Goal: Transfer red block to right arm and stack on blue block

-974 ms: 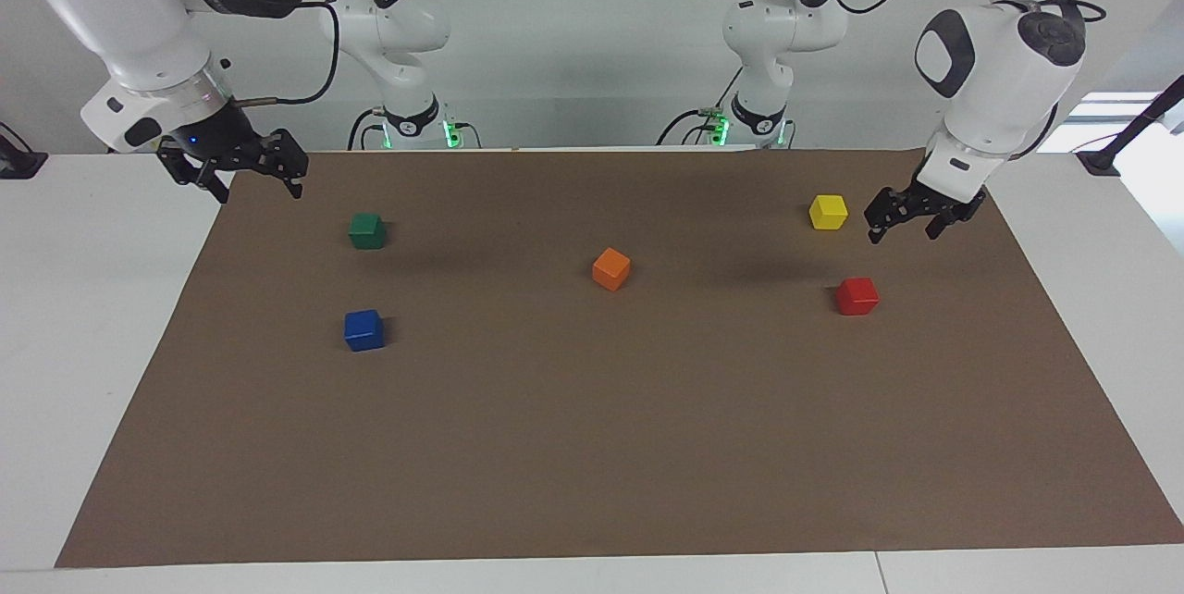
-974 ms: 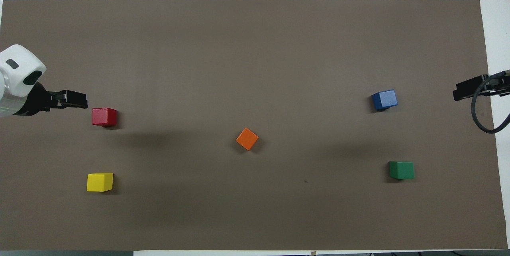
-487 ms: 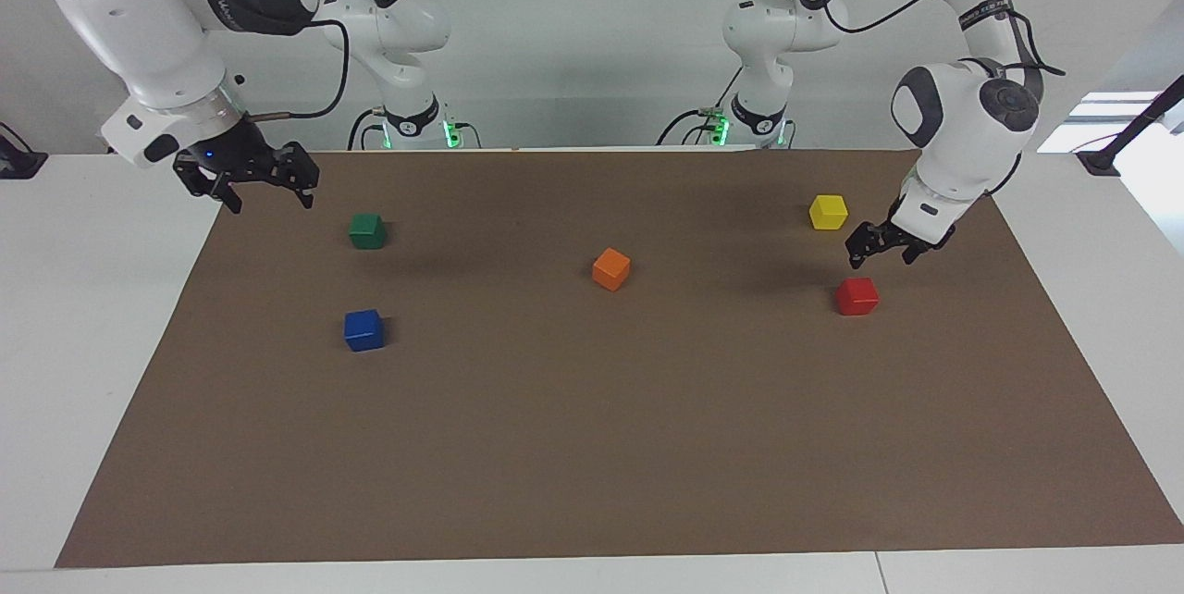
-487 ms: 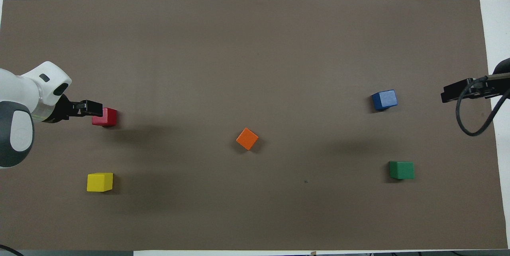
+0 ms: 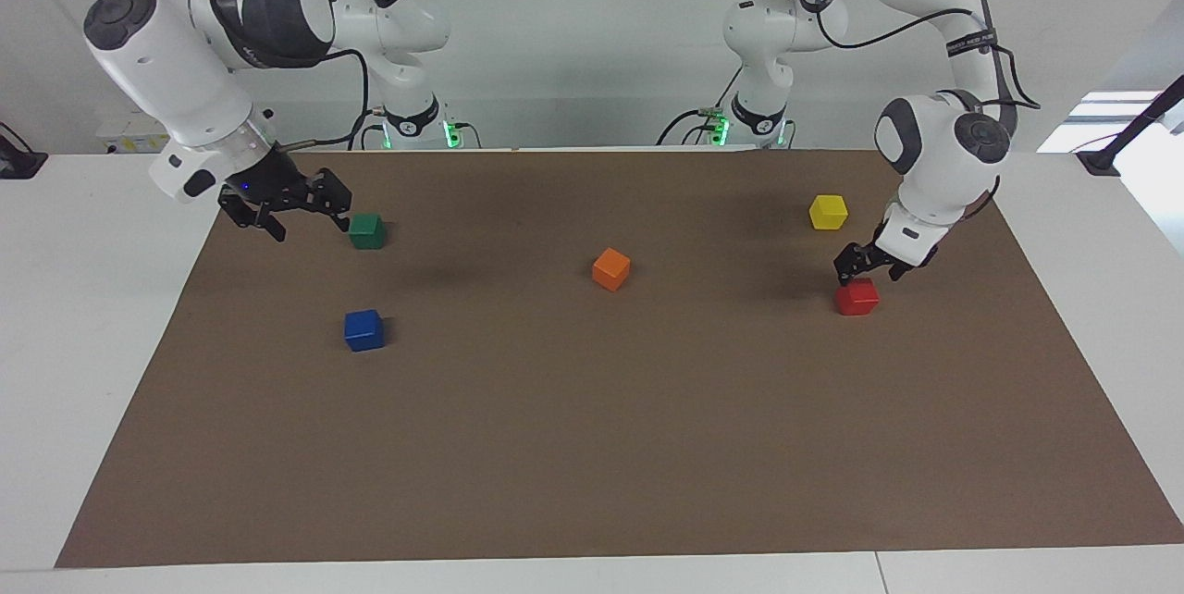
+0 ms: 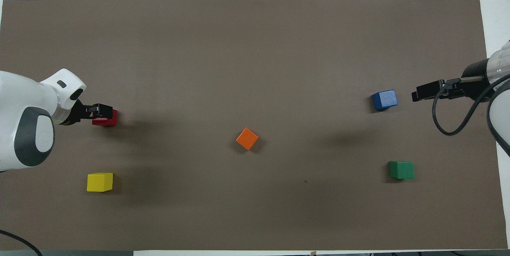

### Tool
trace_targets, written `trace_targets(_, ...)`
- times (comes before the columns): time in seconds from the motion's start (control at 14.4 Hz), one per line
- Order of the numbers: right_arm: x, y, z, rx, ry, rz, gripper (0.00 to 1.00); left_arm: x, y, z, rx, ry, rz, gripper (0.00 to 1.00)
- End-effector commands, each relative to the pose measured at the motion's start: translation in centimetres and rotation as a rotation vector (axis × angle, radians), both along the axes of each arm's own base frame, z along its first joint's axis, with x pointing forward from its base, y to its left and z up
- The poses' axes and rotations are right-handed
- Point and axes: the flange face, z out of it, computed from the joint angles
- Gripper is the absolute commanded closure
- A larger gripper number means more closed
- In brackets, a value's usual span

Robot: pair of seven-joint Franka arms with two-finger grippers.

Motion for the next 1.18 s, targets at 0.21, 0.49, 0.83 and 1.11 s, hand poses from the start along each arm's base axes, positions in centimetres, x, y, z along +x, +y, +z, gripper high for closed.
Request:
trace_targets(0.21, -0.5, 0.0, -4.7, 0.463, -0.094, 0.123, 0.0, 0.3, 0.2, -2.9, 0.013, 0.004, 0.006, 0.0)
trace_targets(0.49, -2.1, -0.7, -7.4, 0.807, -0.121, 0.177, 0.0, 0.4, 0.2, -4.0, 0.014, 0.013, 0.006, 0.0)
trace_targets(0.83, -2.9, -0.4, -12.2, 1.246, -0.036, 0.079, 0.0, 0.5, 0.1, -4.9, 0.014, 0.022, 0.004, 0.0)
trace_targets(1.11, -2.9, -0.4, -18.8, 1.401, 0.108, 0.008, 0.0, 0.5, 0.1, -5.3, 0.015, 0.025, 0.007, 0.0)
